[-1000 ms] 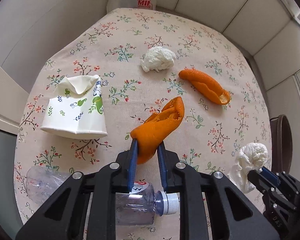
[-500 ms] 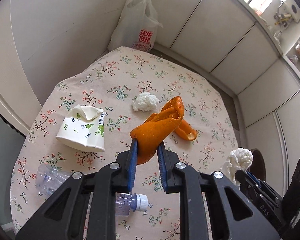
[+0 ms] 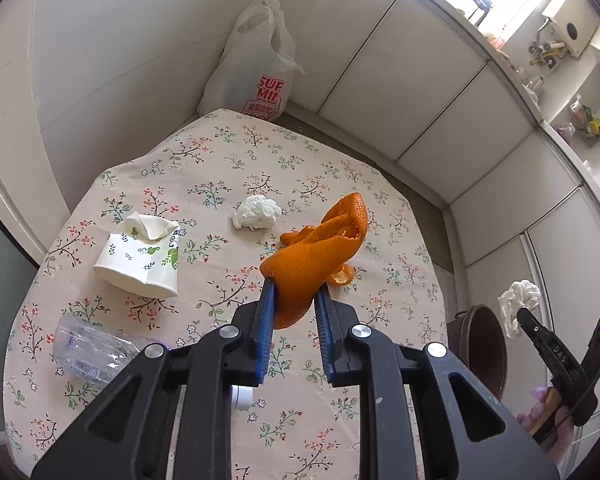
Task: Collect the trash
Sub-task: 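Carry the tissue to the bin and release it while the left lifts the peel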
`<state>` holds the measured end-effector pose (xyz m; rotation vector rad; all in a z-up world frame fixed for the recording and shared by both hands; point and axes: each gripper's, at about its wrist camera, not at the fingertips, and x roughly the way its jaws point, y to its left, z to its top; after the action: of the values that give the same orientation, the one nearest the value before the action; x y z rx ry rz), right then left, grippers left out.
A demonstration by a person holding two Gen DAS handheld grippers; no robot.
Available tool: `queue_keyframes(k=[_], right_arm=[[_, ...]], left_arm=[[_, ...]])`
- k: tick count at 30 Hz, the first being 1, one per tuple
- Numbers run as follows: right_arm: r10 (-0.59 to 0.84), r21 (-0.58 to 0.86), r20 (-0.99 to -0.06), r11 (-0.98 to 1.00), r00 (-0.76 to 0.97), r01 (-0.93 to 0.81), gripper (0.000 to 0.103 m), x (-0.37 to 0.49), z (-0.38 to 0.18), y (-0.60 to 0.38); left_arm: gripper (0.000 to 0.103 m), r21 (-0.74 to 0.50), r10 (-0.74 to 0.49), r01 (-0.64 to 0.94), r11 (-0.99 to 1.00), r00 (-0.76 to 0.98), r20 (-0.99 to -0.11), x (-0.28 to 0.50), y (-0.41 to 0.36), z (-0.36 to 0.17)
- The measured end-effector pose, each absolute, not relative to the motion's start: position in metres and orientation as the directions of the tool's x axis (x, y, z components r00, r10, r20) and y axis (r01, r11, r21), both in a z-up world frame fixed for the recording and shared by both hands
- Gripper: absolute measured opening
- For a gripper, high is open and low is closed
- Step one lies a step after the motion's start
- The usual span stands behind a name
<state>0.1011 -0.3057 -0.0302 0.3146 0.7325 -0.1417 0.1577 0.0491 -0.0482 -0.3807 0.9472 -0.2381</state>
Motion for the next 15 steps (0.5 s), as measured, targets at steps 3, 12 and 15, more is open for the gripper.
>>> queue_keyframes(k=[3,12,15], right_arm=[[-0.078,0.24,-0.658,0.921,0.749,0.307,0.02,0.089,-0.026,-0.331],[-0.321,0.144,-0.66,0.833,0.679,0.534,0.023,0.059,-0.035,-0.387],[-0.38,0.093,-0.665,0.812,0.643,0.576,0.032,0.052,-0.04,-0.399]], left_arm=[[0.02,-0.418,-0.37,0.047,0.907,0.563,-0.739,0.158,0.04,-0.05],[0.02,-0.403,-0.401,0.123,0.907,0.546,-0.735,0.15,-0.004,-0.05],[0.02,-0.395,-0.414,0.157,0.905,0.538,-0.734,0.147,-0.025,-0.05]])
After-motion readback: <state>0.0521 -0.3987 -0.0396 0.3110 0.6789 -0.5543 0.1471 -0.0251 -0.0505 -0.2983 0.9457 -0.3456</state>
